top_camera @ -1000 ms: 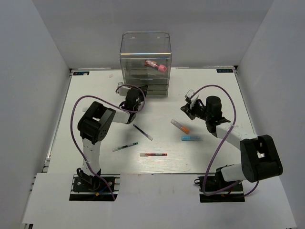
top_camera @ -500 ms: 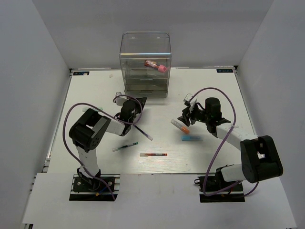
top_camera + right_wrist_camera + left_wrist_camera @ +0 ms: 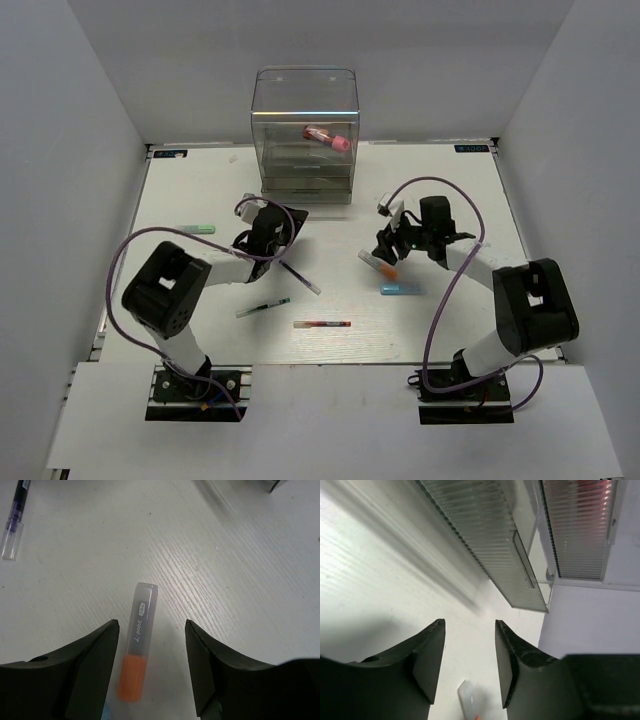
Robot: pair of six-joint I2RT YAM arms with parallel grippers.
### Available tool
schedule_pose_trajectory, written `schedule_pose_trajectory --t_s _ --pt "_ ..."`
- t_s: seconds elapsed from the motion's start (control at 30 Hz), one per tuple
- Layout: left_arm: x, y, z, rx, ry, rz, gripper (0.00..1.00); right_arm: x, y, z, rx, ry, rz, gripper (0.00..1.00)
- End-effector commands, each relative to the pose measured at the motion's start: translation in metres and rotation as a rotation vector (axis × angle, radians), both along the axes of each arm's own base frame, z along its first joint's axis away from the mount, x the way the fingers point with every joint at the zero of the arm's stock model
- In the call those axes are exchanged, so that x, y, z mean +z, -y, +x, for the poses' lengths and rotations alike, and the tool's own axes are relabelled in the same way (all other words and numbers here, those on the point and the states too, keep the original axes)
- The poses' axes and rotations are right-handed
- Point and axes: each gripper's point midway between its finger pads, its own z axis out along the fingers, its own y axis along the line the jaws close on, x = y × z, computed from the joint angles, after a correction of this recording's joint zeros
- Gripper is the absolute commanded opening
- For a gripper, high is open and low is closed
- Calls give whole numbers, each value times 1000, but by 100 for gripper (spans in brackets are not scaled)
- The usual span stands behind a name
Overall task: Sort the stationery into containers
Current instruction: Open the drawer in the storage box, then pick up the pen from the center of the board.
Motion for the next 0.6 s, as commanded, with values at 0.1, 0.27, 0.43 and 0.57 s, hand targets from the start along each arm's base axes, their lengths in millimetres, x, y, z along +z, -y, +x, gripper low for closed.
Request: schedule_pose_trajectory --t_s 0.1,0.27,0.43,0.57 --pt "8 -27 -39 -20 -136 129 60 -21 -4 -1 21 -120 -84 61" --pt "15 -48 -59 -8 -168 176 70 -31 -12 -6 54 -130 -131 63" --pt "6 -83 -78 66 -289 285 91 -46 -14 -10 60 -149 -201 63" --pt "2 -100 -88 84 -393 356 98 -53 -16 -10 69 -142 -252 59"
